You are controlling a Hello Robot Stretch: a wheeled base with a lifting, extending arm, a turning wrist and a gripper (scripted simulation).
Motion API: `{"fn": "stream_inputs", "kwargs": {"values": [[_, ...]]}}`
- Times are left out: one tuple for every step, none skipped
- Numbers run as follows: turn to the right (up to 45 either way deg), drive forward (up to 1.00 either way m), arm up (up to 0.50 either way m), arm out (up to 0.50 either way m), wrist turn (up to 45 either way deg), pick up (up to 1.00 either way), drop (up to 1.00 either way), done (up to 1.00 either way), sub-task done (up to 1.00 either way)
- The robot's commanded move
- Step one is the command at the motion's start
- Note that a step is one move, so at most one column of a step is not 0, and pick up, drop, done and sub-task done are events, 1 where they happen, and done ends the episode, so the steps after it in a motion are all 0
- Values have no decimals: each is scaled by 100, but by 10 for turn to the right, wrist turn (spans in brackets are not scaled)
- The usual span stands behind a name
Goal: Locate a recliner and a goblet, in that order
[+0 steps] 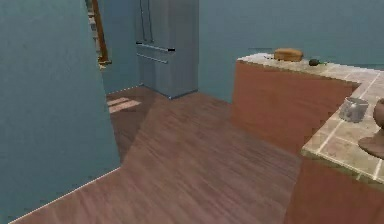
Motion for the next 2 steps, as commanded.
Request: {"fn": "stream_inputs", "kwargs": {"values": [[450, 0, 0, 0, 0, 0, 0, 0, 0], [30, 0, 0, 0, 0, 0, 0, 0, 0]]}}
